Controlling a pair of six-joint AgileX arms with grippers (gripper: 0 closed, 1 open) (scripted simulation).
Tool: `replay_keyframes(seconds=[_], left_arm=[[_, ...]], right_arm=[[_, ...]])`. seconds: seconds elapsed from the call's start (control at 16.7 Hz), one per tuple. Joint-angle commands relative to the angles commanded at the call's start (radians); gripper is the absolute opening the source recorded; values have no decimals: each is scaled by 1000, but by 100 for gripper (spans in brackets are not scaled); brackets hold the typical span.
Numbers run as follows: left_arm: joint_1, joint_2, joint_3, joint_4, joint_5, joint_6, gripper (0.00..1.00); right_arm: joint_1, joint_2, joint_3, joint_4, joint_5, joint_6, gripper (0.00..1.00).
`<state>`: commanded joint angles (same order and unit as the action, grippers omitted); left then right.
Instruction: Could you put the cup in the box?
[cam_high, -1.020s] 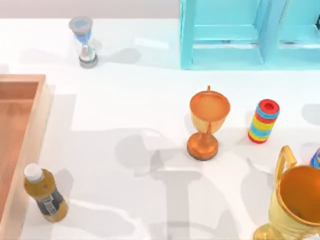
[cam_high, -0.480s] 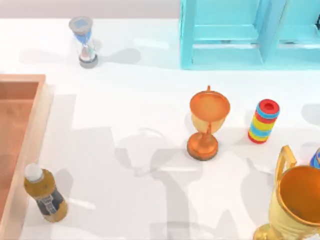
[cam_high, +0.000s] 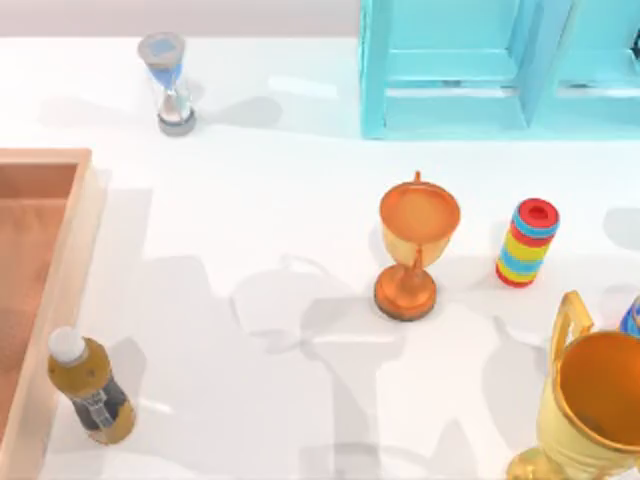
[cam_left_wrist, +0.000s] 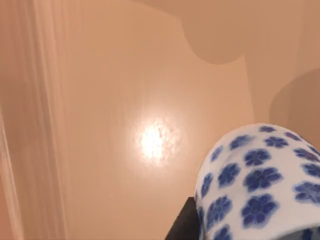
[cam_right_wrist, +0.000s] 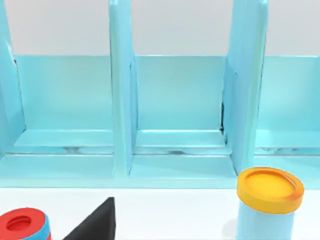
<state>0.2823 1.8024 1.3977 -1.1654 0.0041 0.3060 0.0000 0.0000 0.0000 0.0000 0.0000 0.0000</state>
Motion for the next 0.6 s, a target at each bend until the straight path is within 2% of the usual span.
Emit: replay_keyframes(seconds=[0.6], left_arm=[[0,0,0,0,0,0,90]], right_arm=[[0,0,0,0,0,0,100]])
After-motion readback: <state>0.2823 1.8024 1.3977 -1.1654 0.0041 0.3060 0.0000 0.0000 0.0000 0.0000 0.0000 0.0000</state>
